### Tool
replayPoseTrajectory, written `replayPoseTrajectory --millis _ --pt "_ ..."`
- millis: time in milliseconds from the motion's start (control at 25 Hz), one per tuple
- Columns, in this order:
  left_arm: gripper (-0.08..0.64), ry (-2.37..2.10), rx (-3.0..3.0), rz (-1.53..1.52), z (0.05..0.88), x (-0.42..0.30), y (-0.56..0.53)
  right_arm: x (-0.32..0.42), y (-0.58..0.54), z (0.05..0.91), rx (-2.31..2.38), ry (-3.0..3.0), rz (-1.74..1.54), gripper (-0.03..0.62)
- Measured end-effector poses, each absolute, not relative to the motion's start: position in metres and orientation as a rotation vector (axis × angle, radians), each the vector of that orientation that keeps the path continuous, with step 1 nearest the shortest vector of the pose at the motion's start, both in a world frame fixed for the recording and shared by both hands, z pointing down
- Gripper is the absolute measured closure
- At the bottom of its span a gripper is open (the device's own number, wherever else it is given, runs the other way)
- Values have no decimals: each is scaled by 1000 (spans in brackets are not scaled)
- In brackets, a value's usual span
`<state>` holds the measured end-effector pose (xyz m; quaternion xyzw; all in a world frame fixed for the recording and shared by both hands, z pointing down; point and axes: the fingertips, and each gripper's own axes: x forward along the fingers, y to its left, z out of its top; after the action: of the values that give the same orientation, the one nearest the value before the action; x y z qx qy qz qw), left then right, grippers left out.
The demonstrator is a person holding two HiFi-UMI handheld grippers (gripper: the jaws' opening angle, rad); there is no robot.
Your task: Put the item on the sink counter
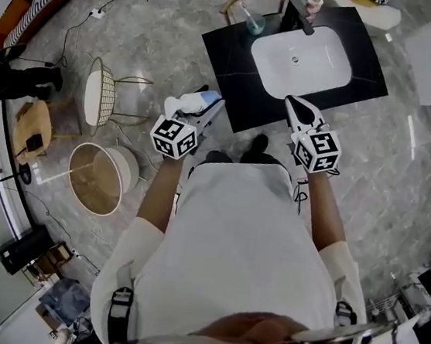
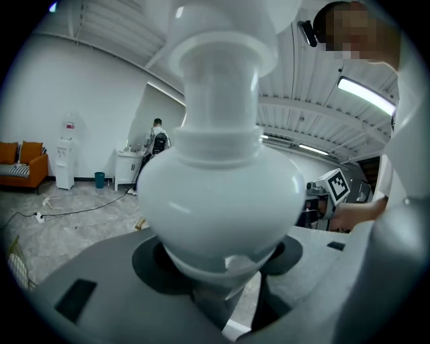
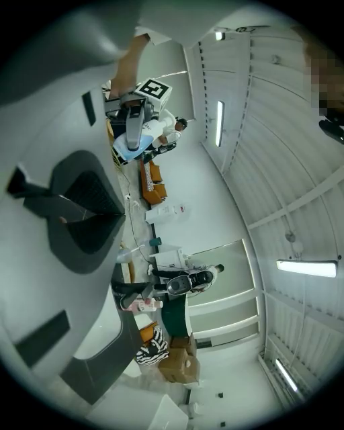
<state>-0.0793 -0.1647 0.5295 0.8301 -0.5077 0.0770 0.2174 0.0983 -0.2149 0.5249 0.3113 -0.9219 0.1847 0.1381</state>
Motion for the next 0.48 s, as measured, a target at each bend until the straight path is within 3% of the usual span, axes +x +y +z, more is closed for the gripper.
replayPoseTrajectory --millis 480 --pt "313 -1391 2295 392 559 -76 -208 99 -239 547 890 -2657 610 588"
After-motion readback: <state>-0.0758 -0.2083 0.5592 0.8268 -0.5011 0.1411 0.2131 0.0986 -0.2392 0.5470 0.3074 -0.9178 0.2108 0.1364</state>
